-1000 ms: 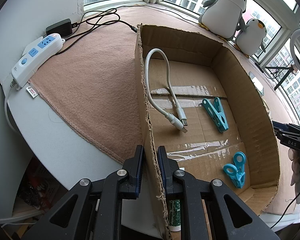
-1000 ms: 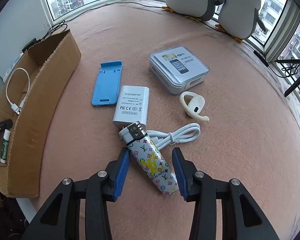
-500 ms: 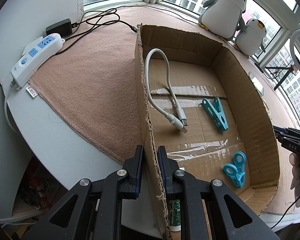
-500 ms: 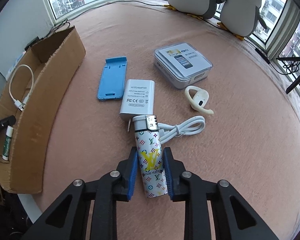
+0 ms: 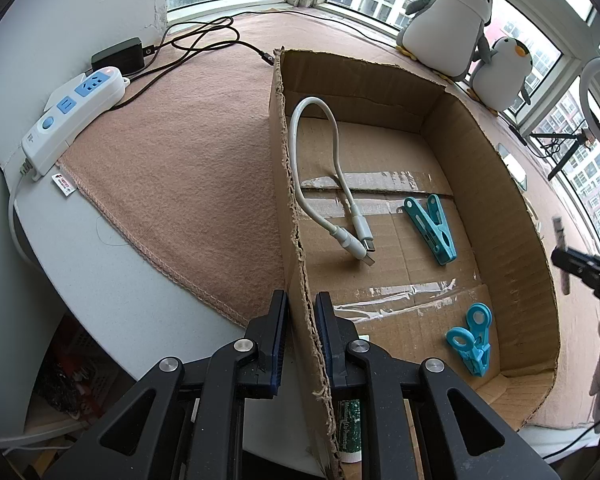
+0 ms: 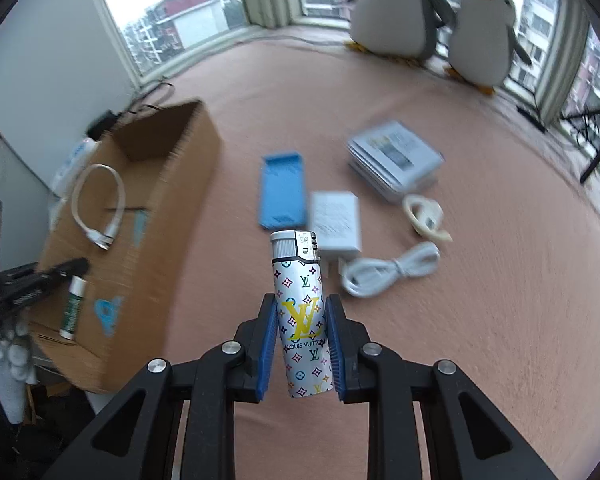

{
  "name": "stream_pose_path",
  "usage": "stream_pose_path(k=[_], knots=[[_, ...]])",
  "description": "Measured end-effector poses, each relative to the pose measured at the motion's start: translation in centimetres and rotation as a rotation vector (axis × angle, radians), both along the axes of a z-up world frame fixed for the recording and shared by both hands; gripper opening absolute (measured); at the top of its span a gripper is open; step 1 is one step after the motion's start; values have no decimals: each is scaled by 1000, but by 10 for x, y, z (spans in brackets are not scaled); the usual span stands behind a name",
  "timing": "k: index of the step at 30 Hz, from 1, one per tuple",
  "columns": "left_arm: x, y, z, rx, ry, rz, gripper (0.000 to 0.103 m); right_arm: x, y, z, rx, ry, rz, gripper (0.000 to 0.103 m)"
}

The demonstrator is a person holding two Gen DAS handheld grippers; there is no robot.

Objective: Organize rigid objects
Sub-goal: 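Carry the patterned tube with the right gripper into the box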

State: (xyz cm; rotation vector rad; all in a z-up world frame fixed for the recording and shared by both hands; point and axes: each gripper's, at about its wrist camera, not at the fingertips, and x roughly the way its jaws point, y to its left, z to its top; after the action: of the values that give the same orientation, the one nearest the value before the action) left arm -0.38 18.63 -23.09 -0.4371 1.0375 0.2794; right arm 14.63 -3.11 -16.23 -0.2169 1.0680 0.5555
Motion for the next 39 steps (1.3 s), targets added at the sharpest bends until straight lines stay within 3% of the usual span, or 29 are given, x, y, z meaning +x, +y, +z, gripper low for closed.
stream_pose_path(k=[10,19,35,37,39], knots=[[0,0,0,-2,-1,0,15,-25,74,27,77,-30,163,21],[0,-1,-1,-5,0,-2,15,-43,126,17,98,-3,260,21],[1,1,-1,-9,-3,-3,15,-53,156,3,63,14,294,22],[1,1,-1,-9,-2,-3,15,-52,156,4,64,13,288,24],[0,1,-1,-9,-3,-3,15,-52,156,5,61,9,290,38]])
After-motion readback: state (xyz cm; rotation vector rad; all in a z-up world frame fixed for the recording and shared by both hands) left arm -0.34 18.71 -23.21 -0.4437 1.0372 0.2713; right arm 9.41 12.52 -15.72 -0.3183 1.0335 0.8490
